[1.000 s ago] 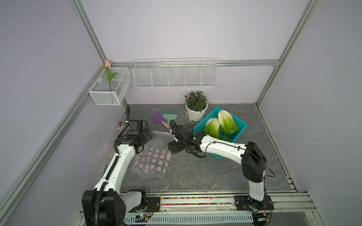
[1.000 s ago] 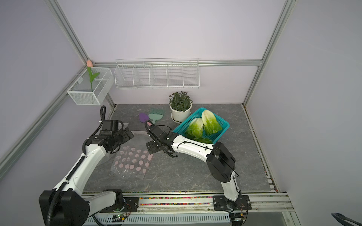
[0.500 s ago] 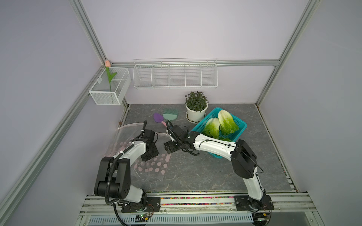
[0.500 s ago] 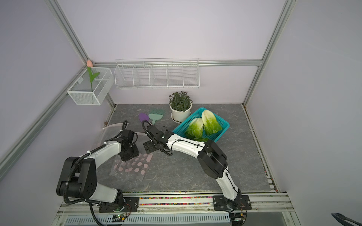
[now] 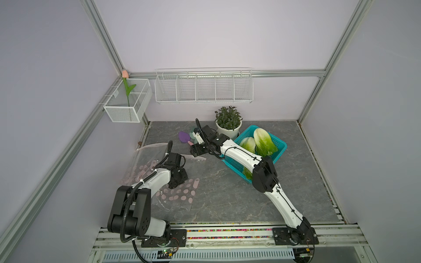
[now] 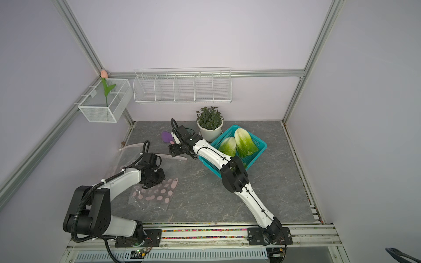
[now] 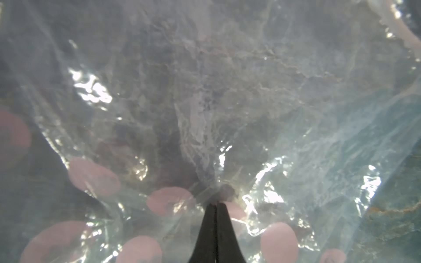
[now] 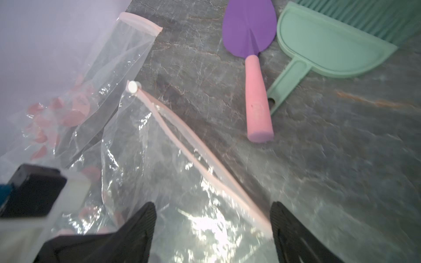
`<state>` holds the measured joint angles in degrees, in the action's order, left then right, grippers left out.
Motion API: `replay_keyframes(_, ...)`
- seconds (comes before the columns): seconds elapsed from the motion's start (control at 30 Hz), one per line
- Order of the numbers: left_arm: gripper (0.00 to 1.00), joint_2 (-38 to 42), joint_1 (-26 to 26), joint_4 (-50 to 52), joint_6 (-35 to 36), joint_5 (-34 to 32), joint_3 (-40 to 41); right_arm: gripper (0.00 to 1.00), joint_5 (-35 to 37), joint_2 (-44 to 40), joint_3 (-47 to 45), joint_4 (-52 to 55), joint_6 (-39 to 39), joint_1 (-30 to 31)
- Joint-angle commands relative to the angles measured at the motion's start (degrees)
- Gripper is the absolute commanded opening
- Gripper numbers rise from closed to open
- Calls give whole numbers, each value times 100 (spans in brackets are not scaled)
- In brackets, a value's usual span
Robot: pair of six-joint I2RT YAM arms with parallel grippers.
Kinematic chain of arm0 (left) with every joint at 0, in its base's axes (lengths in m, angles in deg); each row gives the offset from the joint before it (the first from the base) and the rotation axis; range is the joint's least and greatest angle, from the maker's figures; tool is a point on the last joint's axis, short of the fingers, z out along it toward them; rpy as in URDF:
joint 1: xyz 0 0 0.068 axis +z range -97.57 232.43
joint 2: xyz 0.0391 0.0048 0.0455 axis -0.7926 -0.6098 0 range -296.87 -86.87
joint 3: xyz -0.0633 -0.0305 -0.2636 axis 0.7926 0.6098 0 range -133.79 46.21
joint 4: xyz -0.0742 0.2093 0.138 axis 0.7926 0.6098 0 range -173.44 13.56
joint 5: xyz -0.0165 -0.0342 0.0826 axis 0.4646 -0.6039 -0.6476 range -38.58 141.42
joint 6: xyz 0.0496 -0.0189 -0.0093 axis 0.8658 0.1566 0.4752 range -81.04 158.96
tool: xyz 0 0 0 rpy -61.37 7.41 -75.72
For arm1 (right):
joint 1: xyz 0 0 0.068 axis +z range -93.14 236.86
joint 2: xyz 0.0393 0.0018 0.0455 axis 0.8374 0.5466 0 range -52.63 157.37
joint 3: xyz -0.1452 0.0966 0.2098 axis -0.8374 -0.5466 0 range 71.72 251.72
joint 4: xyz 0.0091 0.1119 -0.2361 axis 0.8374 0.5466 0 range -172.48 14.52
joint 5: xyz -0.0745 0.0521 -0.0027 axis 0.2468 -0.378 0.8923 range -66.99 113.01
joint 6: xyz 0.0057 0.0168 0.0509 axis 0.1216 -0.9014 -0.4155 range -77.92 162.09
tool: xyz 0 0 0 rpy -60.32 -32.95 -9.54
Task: Put the chinese cabbages into a zipper bag and zip it
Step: Pick up the zipper food storage bag at the center of the board.
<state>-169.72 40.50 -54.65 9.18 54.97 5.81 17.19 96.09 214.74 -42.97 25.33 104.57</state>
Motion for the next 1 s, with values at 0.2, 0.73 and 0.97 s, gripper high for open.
replay_keyframes(0.2,0,-38,-12,-234,-238,111,169,92,-116,992,991,786,740,40)
replay_keyframes(0.73,0,-8,23,38,-262,-67,-122,21,-905,398,484,1187,1212,228)
replay_keyframes(0.97,6,1109,67,1426,-158,-93,-1013,10,-814,-1416,-1744,202,538,222)
